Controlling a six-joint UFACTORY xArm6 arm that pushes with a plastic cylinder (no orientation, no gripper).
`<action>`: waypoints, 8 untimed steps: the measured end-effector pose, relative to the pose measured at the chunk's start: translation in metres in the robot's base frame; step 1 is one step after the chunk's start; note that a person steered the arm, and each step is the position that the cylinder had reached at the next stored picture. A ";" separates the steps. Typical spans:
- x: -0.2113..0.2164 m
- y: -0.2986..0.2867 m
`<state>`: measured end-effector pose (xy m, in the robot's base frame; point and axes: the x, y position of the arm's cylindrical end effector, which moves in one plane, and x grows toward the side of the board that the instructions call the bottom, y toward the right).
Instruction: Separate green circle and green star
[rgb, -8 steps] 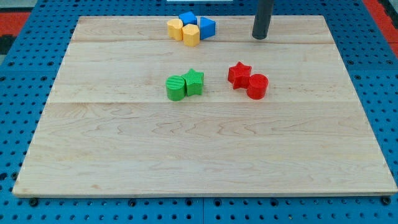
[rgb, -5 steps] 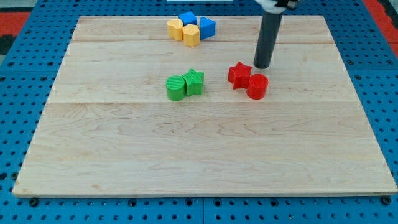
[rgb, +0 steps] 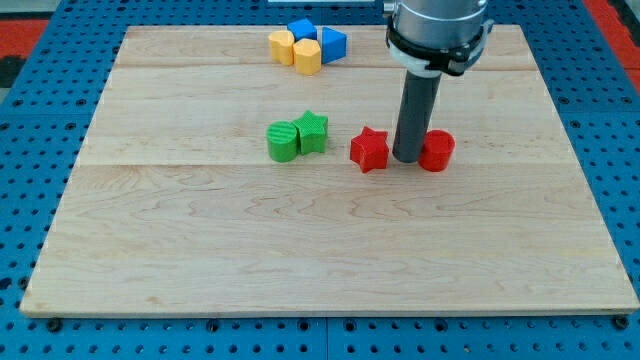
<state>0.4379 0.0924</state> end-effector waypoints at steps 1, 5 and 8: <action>-0.007 -0.051; -0.035 -0.123; -0.036 -0.184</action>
